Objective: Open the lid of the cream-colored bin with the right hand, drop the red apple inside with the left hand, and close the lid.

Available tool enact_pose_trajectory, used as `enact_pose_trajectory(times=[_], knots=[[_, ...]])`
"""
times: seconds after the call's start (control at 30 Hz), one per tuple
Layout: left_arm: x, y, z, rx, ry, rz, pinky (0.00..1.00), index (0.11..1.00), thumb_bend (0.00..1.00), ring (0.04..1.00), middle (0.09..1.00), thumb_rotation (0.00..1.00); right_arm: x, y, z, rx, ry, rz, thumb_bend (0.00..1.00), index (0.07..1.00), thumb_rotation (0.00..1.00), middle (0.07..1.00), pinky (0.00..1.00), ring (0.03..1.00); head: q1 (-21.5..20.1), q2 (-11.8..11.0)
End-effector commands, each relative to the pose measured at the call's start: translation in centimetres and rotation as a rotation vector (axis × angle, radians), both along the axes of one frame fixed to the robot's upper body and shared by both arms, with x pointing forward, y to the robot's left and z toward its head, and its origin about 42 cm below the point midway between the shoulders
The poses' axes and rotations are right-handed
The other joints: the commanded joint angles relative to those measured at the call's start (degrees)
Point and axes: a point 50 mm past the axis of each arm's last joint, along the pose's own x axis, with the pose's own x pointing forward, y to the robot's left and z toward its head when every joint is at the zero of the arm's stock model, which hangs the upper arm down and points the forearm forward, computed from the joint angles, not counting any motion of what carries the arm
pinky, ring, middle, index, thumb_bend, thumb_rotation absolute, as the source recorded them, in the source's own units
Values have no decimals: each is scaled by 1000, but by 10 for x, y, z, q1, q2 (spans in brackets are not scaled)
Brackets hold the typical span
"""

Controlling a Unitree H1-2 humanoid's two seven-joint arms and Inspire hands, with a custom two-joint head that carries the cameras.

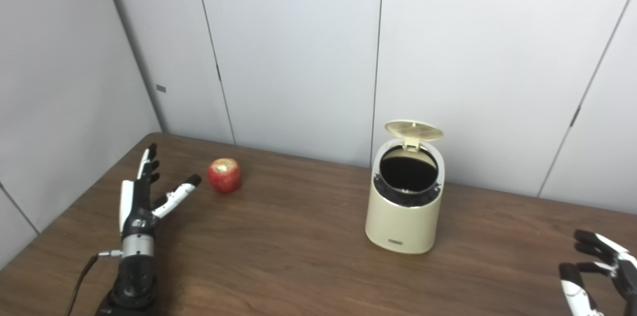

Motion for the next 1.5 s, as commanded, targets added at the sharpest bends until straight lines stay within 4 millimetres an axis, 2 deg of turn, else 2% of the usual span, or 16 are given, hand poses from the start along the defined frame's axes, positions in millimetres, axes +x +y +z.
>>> enact_pose_trajectory(times=[0.0,0.17,0.33,0.5,0.57,0.6,0.63,0.67,0.73,0.83,1.03,1.47], knots=[[16,0,21,36,-88,-14,888,1000,1000,941,970,557,1,-16,6,-47,-33,2,320,681,644,710,538,680,7,-2],[20,-6,16,62,-49,7,859,993,1000,929,972,553,4,-21,4,-45,-28,10,288,690,605,709,537,674,14,-6],[27,-11,16,80,17,-9,902,983,1000,945,962,560,4,-22,3,-52,-24,5,274,698,620,714,536,678,12,-7],[32,-20,19,117,68,-42,862,964,1000,922,929,533,3,-21,3,-56,-26,7,283,695,628,711,530,676,7,-7],[35,-25,20,134,84,-48,815,959,1000,898,921,528,3,-20,4,-55,-28,8,290,696,634,708,524,672,5,-7],[37,-26,20,141,91,-51,792,956,1000,886,916,519,3,-19,4,-53,-31,8,339,693,324,706,481,669,1,-6],[39,-28,20,142,95,-57,778,953,1000,875,909,508,3,-19,4,-51,-32,9,369,689,132,704,455,668,0,-6],[40,-30,21,142,96,-67,772,951,1000,870,904,497,3,-18,5,-50,-34,10,380,686,67,703,446,667,-2,-5],[44,-34,21,136,100,-88,784,955,1000,878,905,479,2,-17,5,-49,-36,11,388,683,14,701,438,664,-3,-5],[47,-43,23,139,125,-102,791,954,1000,885,909,430,2,-16,5,-57,-37,5,391,684,1,698,435,660,-9,-4],[59,-53,22,162,180,-109,779,942,1000,878,910,397,1,-14,6,-62,-43,3,391,683,0,696,434,658,-16,-2],[78,-46,15,141,243,-55,773,939,1000,884,925,336,-3,-11,6,-53,-42,0,394,661,0,675,433,640,-31,2]])
